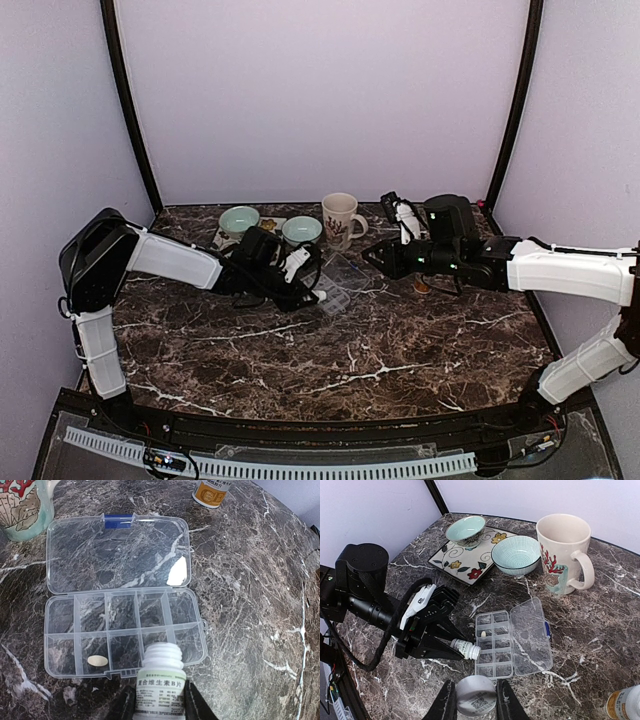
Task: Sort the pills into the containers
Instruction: Pour the pill into the compartment of the pill container.
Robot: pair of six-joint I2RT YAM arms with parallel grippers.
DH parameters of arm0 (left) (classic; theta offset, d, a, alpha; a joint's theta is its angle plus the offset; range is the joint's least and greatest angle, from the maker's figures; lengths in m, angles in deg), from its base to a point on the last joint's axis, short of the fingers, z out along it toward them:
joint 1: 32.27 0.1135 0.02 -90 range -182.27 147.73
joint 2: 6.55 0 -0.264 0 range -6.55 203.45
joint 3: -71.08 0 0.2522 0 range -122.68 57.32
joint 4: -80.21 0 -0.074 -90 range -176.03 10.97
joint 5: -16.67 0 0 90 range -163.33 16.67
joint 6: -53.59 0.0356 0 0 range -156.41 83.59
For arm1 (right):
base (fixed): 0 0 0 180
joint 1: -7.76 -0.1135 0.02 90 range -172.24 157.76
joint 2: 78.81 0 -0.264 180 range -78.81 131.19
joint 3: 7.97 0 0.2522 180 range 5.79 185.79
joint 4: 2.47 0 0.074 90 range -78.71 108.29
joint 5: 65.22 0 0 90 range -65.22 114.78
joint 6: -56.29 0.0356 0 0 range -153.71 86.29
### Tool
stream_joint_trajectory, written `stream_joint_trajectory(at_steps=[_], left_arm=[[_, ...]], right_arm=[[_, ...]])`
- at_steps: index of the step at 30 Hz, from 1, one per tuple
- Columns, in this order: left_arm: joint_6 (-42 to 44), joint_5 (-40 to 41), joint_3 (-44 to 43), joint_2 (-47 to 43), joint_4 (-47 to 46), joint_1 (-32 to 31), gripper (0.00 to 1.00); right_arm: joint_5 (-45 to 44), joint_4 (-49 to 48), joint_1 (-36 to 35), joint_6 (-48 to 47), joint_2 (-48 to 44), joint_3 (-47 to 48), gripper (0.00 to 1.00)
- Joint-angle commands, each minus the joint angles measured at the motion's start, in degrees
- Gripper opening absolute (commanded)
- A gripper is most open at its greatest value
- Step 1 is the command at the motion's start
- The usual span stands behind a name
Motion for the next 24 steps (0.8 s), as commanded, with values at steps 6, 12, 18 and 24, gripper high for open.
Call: stream_joint_trajectory(at_steps=[6, 12, 18, 24], left_arm=[[1.3, 0.7, -1.7, -2.7, 1.9, -0.6, 0.00], [1.8, 1.1, -2.2, -2.7, 2.8, -0.8, 0.00], [2.1, 1.6, -2.4, -2.7, 3.4, -0.8, 0.00], [2.5, 1.9, -2.7, -2.6, 4.1, -0.9, 0.00]], right_arm=[[0.6, -0.7, -0.1, -0.2, 0.2, 1.2, 0.00], [0.7, -0.6, -0.2, -0.2, 0.3, 1.2, 0.00], [0.8, -0.6, -0.2, -0.2, 0.2, 1.2, 0.00], [0.8, -0.6, -0.2, -0.2, 0.3, 1.1, 0.00]])
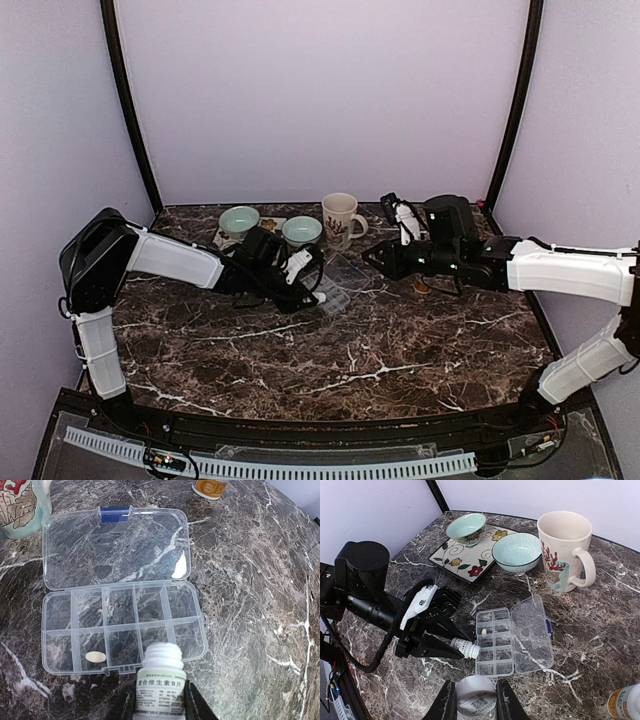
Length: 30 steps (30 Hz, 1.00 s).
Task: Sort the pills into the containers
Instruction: Pour the pill into the compartment of the pill container.
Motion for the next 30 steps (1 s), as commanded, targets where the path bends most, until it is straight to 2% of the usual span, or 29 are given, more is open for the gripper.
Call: stream_joint_trajectory(at_steps=[1, 30], left_arm=[[1.1, 0.4, -1.8, -2.6, 1.5, -0.4, 0.00], [2.7, 1.4, -3.8, -2.1, 5.0, -0.8, 0.00]], right_arm=[[0.5, -1.3, -0.2, -0.2, 0.3, 1.2, 0.00], [0.8, -1.1, -0.3, -0.1, 0.7, 1.2, 0.00]])
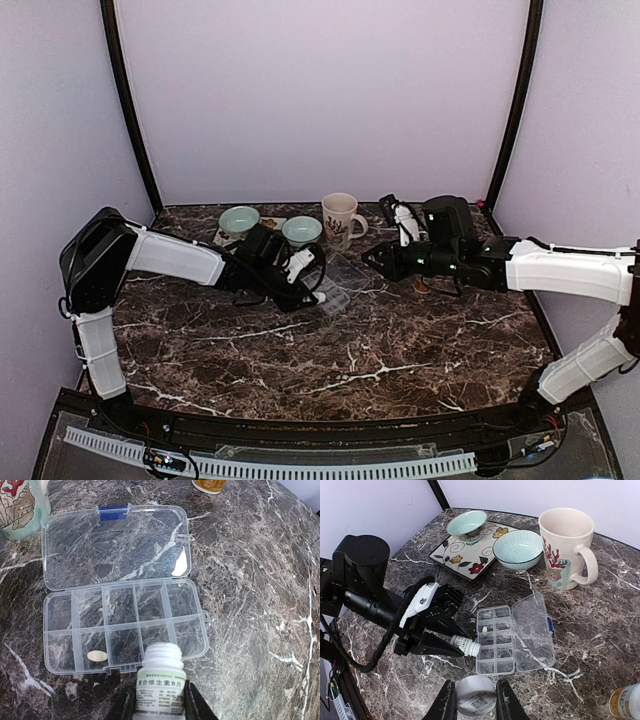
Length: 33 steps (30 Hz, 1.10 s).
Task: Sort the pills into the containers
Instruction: Pour the pill into the compartment of the pill container.
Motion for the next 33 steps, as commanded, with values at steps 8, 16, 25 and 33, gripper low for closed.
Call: stream_joint_trajectory(at_steps=[8, 16, 25, 33], left_arm=[[1.4, 0.6, -2.4, -1.9, 2.1, -0.6, 0.00], [1.7, 1.1, -2.9, -1.5, 3.2, -0.7, 0.00], [2.2, 1.5, -3.8, -0.6, 4.2, -1.1, 0.00], [2.3, 1.9, -4.2, -0.3, 4.3, -1.2, 0.00]], right_arm=[[0.5, -1.3, -0.2, -0.1, 0.5, 1.3, 0.00], [0.5, -1.3, -0.2, -0.2, 0.5, 1.1, 0.00], [0.5, -1.2, -0.3, -0.1, 0.3, 1.1, 0.00], [0.7, -1.2, -0.2, -0.2, 0.5, 1.4, 0.00]])
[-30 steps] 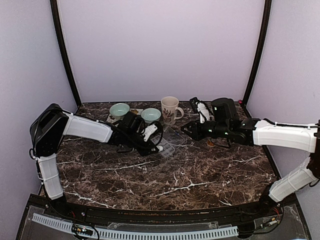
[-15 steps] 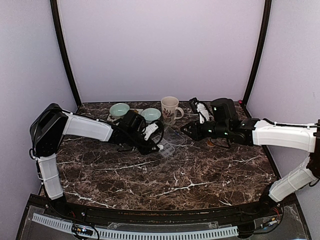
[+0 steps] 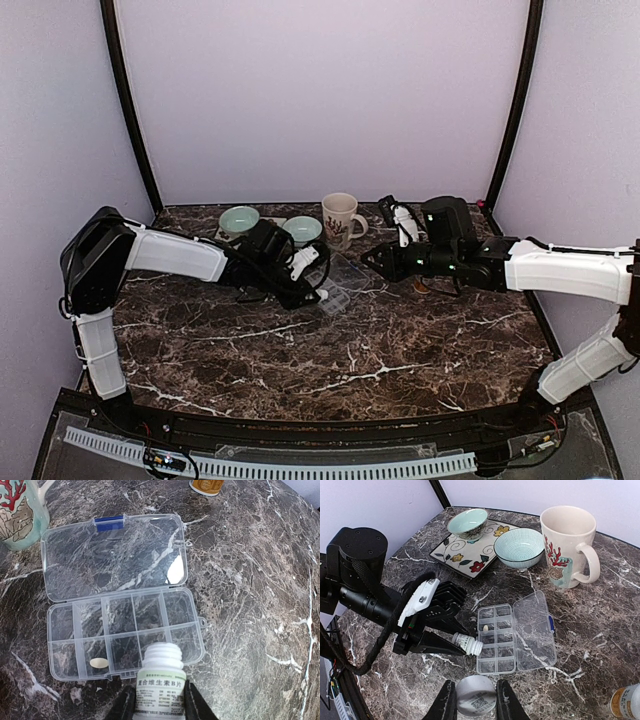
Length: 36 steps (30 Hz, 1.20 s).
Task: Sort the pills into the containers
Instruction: Pour the pill into the compartment of the pill container.
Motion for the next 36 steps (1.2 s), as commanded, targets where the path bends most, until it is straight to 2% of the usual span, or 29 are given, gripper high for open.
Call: stream_joint_trajectory(at_steps=[1, 36], left_arm=[[0.8, 0.3, -1.5, -0.2, 0.9, -0.3, 0.00], [1.5, 1.2, -3.3, 0.9, 3.8, -0.7, 0.00]], right_arm=[[0.2, -1.2, -0.2, -0.2, 0.2, 1.4, 0.00], [0.4, -0.7, -0.3, -0.6, 0.4, 1.8, 0.00]])
